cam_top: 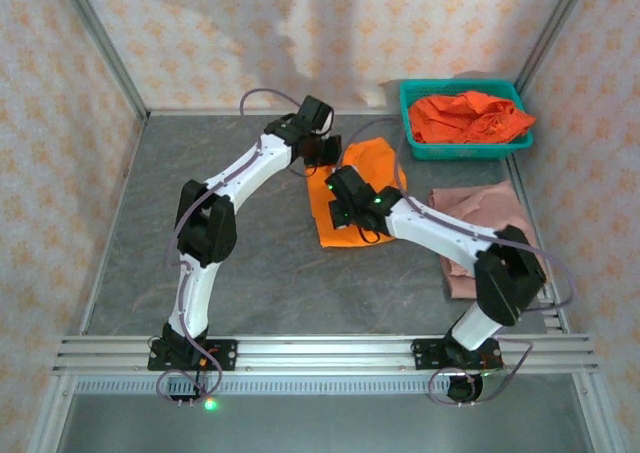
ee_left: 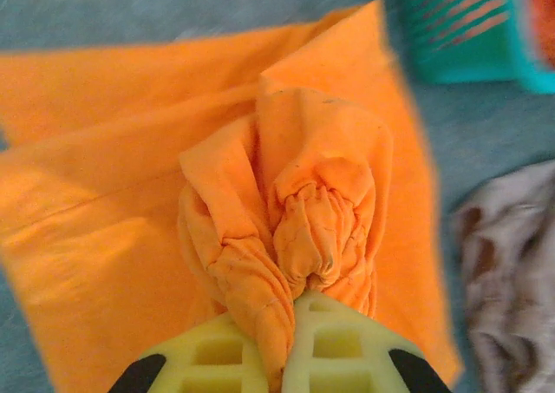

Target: Fold and stack the shorts

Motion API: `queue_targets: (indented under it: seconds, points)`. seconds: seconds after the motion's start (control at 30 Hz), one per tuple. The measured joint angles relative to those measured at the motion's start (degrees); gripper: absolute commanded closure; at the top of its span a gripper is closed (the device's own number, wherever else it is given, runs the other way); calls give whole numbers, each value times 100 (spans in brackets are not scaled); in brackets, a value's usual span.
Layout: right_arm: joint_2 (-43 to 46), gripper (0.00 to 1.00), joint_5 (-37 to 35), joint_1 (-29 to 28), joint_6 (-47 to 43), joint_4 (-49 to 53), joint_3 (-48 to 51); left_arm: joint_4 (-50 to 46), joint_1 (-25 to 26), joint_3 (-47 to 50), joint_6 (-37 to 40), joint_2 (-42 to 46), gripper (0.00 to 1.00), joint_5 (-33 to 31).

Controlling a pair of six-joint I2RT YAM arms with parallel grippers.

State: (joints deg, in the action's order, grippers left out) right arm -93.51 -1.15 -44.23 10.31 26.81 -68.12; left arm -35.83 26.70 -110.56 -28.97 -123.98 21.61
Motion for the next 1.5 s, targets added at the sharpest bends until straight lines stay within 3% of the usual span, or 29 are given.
queue_targets:
  seconds: [0.17,0.23,0.4,0.5,0.57,0.63,0.7,0.87,1.0,1.27,1.5]
  points:
    - [-914,100,815,-24,345,-304,-7,356,-433,1145,101,-9,97,-129]
    - [-1158,94,1086,-26,479,-450,-26,424,-555,1241,149,-15,95,-127]
    - [-1355,61,1799,-26,662,-632,-111,660,-592,1248,280,-15,71,-131]
    - [-1237,40,2194,-24,686,-610,-122,793,-612,1252,407,4,47,-122]
    - [-940,21,2503,13,623,-492,-120,861,-625,1338,413,138,30,-120]
    - [-463,9,2778,96,586,-400,-120,866,-649,1445,455,411,19,-125]
    - [111,2,2988,289,581,-374,-120,870,-651,1543,413,820,17,-101]
    - [1349,0,3268,1478,870,-577,-46,1497,-658,1969,-76,2070,11,289]
    - [1307,0,3261,2251,1316,-723,210,2352,-575,2498,-776,2424,11,684]
    - [111,0,3591,2531,2190,-977,1016,3696,83,3888,-2094,1847,11,1060]
    - [-85,0,3764,2533,2568,-1237,1388,4695,247,4959,-2798,1604,11,1095]
